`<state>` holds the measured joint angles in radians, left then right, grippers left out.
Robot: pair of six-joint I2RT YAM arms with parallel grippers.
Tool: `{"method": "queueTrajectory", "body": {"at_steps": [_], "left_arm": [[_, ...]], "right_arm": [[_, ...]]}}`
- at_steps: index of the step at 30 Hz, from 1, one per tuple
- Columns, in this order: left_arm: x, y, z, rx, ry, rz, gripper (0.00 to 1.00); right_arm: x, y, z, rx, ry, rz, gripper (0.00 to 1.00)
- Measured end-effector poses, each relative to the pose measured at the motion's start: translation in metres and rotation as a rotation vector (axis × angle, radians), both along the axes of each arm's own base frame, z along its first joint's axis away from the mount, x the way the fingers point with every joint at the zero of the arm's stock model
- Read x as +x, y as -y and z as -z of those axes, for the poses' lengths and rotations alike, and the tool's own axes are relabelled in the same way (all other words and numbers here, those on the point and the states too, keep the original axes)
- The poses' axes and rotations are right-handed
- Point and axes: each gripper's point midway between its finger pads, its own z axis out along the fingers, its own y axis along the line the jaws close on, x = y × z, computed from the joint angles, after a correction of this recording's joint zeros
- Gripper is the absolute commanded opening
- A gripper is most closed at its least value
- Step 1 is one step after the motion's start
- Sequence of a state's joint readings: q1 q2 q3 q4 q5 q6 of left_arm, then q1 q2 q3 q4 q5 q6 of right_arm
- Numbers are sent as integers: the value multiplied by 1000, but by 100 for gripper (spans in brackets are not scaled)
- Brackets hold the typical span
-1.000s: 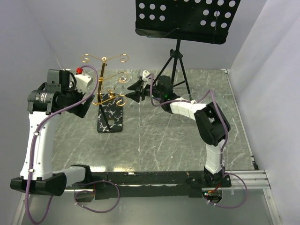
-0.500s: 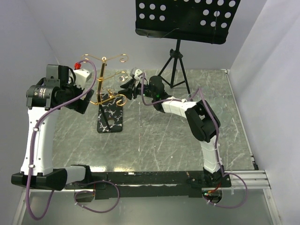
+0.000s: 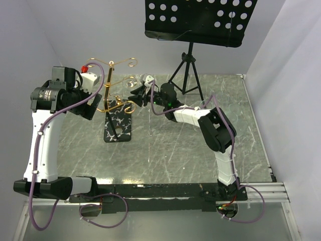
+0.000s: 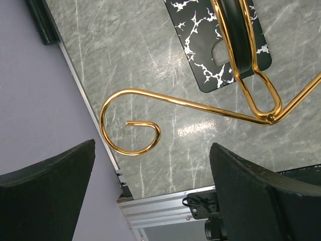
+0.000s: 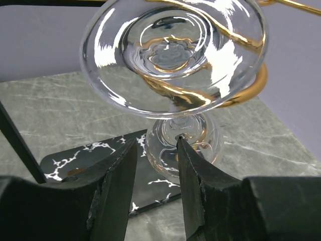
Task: Take the wine glass off the wine glass rack
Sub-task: Pick up the wine glass from the wine rack.
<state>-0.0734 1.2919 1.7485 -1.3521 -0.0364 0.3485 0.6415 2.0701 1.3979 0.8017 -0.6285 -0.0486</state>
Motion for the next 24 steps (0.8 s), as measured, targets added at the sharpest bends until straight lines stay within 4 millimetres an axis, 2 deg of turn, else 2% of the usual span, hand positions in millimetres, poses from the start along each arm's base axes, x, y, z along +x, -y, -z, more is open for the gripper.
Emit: {"method": "queueTrajectory", "body": {"at_steps": [13, 24], "left_arm": [[0, 1, -1, -4, 2, 3, 100], [0, 2, -1, -8, 2, 6, 100]], "right_arm": [[6, 4, -4, 1, 48, 40, 54], [8, 5, -3, 5, 44, 57, 47]]}}
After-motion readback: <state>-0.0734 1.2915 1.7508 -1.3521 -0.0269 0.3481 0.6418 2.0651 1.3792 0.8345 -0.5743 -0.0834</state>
